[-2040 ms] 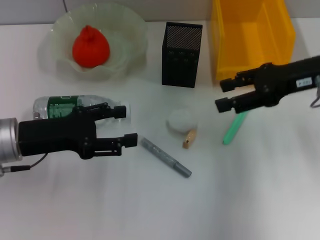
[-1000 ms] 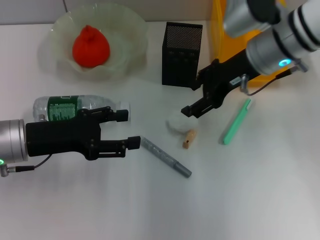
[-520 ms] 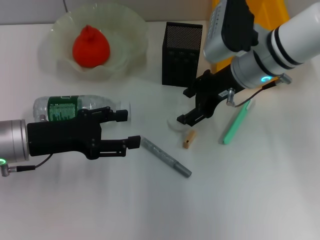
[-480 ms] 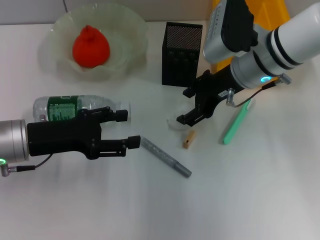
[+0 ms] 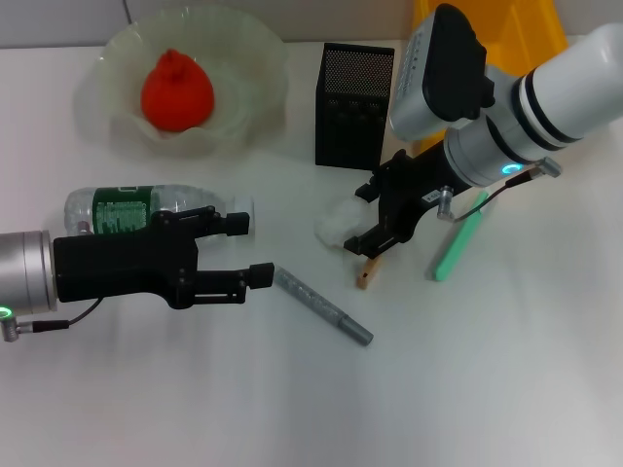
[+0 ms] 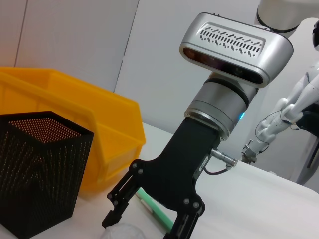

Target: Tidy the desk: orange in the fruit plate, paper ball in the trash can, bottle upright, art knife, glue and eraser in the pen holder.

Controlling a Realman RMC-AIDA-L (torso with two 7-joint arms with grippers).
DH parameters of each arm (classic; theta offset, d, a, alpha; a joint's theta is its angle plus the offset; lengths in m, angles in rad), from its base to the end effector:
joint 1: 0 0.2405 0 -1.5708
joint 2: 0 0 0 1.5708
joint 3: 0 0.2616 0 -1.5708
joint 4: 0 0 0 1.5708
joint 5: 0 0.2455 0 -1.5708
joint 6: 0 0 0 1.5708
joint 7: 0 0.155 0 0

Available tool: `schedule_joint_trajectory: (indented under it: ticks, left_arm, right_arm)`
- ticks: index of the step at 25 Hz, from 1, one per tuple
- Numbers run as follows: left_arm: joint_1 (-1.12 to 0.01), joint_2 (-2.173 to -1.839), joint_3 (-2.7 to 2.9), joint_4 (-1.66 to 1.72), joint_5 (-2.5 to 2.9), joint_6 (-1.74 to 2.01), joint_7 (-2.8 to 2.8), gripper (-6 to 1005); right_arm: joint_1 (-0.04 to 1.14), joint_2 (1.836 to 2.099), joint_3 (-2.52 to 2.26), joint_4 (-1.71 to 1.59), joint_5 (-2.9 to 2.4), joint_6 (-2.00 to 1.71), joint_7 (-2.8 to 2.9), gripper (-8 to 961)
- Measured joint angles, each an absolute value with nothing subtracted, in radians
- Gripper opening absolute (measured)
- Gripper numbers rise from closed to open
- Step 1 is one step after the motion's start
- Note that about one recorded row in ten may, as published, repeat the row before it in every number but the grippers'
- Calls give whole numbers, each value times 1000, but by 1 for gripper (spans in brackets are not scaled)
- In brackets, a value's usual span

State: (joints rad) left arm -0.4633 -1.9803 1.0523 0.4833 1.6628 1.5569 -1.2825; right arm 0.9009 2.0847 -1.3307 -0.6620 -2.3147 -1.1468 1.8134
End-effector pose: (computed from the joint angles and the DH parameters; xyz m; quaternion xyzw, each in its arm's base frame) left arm -0.2964 0.3331 -0.0300 -0.9381 -0.2111 -0.2652 0.0711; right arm 0.1760 0.4413 -0.1011 -0.9871 0.0811 -0.1028 0.0925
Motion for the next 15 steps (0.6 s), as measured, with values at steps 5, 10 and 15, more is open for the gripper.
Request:
schedule_joint_trajectory:
  ticks: [5,10,15]
  left_arm:
    - [-463,-1980,1052,483,1663,1557,-1282,843]
    - [-463,-1980,1052,482,1663,1557,-1282,842]
    - [-461,-1980,1052,482,1663,1557,-1282,842]
  right_arm:
    - [895,2085,-1334,-660,-2313,-1121,1810,628]
    - [895,2086,-1334,-661,-2299,-1125,1809,604]
    - [878,2081,-1304,-736,-2290,-1217,1836,554]
